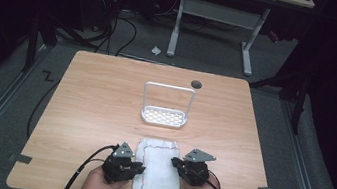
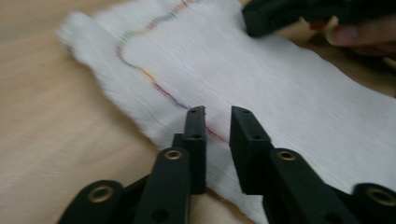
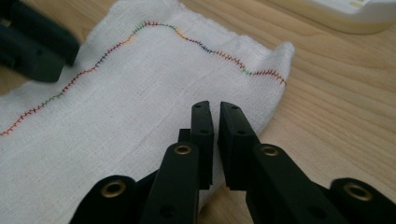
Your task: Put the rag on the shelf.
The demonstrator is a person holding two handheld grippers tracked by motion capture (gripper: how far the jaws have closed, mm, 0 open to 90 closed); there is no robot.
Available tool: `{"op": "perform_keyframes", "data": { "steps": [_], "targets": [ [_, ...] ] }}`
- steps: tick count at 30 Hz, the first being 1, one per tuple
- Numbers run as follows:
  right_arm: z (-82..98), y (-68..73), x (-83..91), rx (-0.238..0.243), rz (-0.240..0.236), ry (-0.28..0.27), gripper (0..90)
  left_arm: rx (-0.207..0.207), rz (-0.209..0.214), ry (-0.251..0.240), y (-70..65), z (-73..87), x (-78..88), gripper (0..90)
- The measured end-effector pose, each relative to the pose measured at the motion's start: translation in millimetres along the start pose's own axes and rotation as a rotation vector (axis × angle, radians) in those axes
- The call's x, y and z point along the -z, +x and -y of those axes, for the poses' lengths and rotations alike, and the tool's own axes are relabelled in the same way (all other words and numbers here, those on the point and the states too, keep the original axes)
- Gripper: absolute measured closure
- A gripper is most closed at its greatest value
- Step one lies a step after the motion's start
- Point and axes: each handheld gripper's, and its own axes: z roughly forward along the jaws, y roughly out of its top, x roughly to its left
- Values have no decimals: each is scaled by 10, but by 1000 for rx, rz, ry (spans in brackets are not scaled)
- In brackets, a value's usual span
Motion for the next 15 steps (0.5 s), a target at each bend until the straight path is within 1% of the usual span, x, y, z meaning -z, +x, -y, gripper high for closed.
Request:
{"op": "perform_keyframes", "data": {
  "steps": [1,2,4,5,6,7,9,10,11,13,14,15],
  "targets": [
    [1,-1,15,7,8,-8,835,20,-18,-24,64,-33,13,658],
    [3,-9,25,9,14,-13,834,44,-31,-48,137,-66,20,628],
    [8,-37,43,-2,20,-19,827,81,-74,-90,267,-115,9,560],
    [9,-53,49,-6,22,-23,820,90,-85,-92,310,-134,-9,523],
    [9,-53,49,-6,22,-23,820,90,-85,-92,310,-134,-9,500],
    [15,-85,57,-14,26,-24,809,115,-94,-82,389,-182,-89,478],
    [21,-95,59,-15,26,-22,799,118,-93,-78,400,-216,-155,452],
    [24,-96,60,-11,29,-20,793,103,-99,-71,384,-244,-209,444],
    [26,-95,61,-7,31,-20,781,91,-112,-64,366,-262,-252,438],
    [27,-99,65,-6,34,-27,758,85,-142,-32,345,-286,-337,437],
    [27,-102,69,-11,35,-29,743,85,-142,-32,345,-286,-337,457],
    [29,-110,73,-11,37,-35,726,77,-169,-44,323,-281,-364,496]
  ]
}}
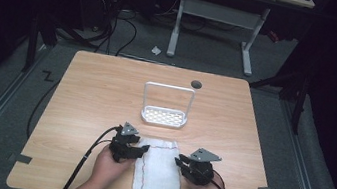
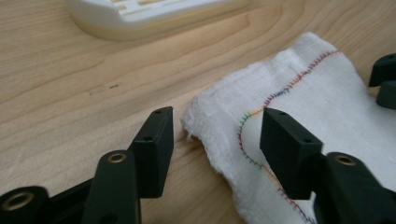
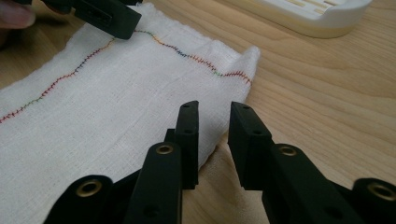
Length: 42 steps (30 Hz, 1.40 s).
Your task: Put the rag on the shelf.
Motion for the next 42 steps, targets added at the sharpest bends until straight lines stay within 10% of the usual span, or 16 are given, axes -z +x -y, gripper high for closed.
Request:
{"op": "perform_keyframes", "data": {
  "steps": [9,27,37,42],
  "targets": [
    [-11,-41,13,-45,-5,-24,624,6,35,-9,-7,24,-24,786],
    [-362,-103,-422,-128,37,74,563,75,87,-8,85,21,-31,815],
    [-308,-82,-429,-158,-22,55,843,99,102,-7,106,31,-19,816],
    [-307,-58,-405,-100,0,50,859,101,133,-47,117,54,22,816]
  ]
}}
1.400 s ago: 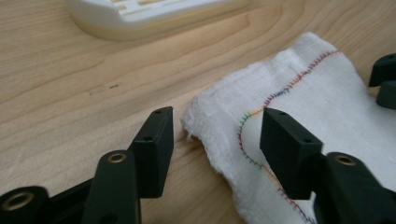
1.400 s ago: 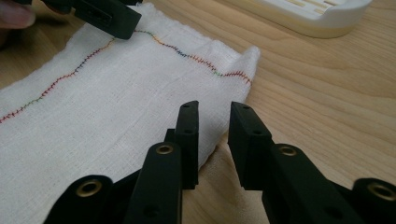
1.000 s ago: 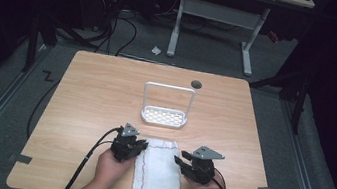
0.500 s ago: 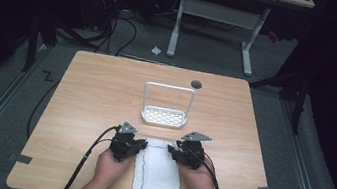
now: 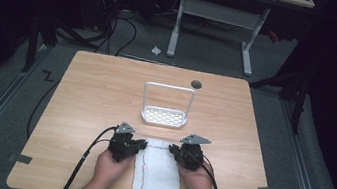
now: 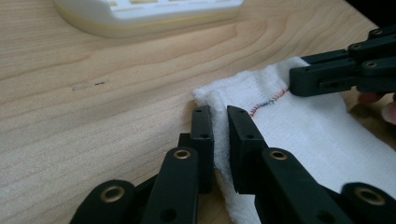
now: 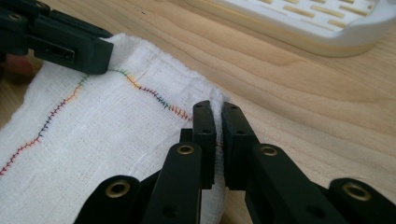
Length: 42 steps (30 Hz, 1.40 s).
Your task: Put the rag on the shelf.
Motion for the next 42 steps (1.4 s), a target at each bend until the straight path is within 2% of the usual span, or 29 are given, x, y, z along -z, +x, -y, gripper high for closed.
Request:
{"op": "perform_keyframes", "data": {
  "steps": [6,7,9,11,14,17,19,24,27,30,32,34,42],
  "targets": [
    [-13,34,65,31,7,-32,860,-8,25,-23,-9,27,51,826],
    [-16,39,99,35,2,-45,860,-22,28,-48,-30,43,76,827],
    [-20,43,130,37,1,-59,861,-33,23,-68,-43,48,95,827],
    [-28,55,167,36,3,-80,862,-29,28,-86,-55,38,112,827],
    [-40,65,210,19,6,-100,861,-45,18,-92,-85,31,117,828],
    [-53,61,240,2,9,-102,860,-41,21,-102,-100,4,123,828],
    [-61,55,244,8,13,-103,860,-37,20,-107,-105,-14,130,829],
    [-140,60,319,3,36,-135,860,-70,17,-161,-200,-189,239,830],
    [-172,55,355,2,44,-150,860,-74,25,-173,-225,-255,275,830],
    [-243,26,450,13,47,-191,859,-90,29,-194,-263,-382,321,830],
    [-276,11,489,27,52,-207,858,-110,28,-202,-288,-460,340,830],
    [-329,-6,520,15,55,-228,856,-126,16,-214,-306,-532,361,830],
    [-624,-32,737,35,70,-324,857,-153,1,-285,-391,-823,524,829]
  ]
}}
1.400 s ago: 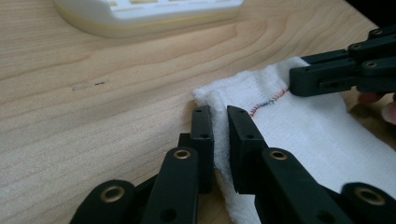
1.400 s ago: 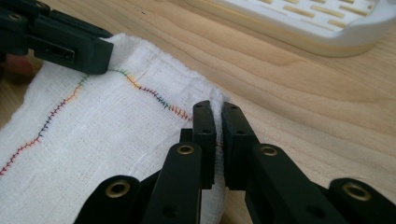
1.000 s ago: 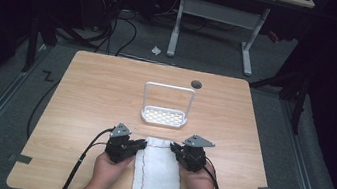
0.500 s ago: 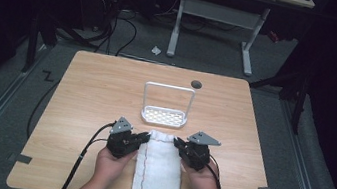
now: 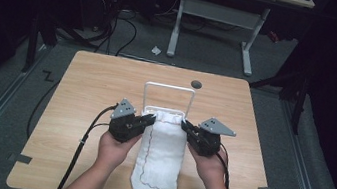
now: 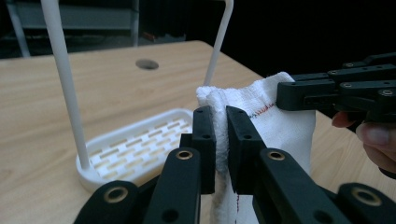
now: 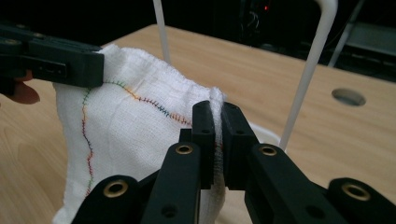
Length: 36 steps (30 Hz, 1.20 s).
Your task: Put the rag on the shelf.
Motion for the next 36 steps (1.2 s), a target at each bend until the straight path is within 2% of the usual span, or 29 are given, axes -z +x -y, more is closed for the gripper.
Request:
{"op": "perform_keyframes", "data": {
  "steps": [3,8,14,24,25,29,33,36],
  "targets": [
    [-142,-12,41,5,5,-31,858,-2,0,-26,-15,-107,30,829],
    [-331,1,103,28,13,-86,857,-43,-20,-68,-39,-316,97,830],
    [-508,10,189,48,21,-155,857,-66,-13,-110,-54,-517,170,830],
    [-770,8,293,60,40,-213,857,-106,-10,-166,-112,-797,250,830],
    [-838,-1,322,68,42,-233,857,-115,-7,-172,-121,-861,270,830],
    [-946,-18,366,71,36,-251,857,-143,-9,-189,-130,-971,295,830],
    [-1039,-10,403,88,45,-267,857,-141,-4,-200,-118,-1048,296,830],
    [-1088,-15,420,94,52,-280,858,-134,17,-197,-71,-1099,280,830]
  ]
}}
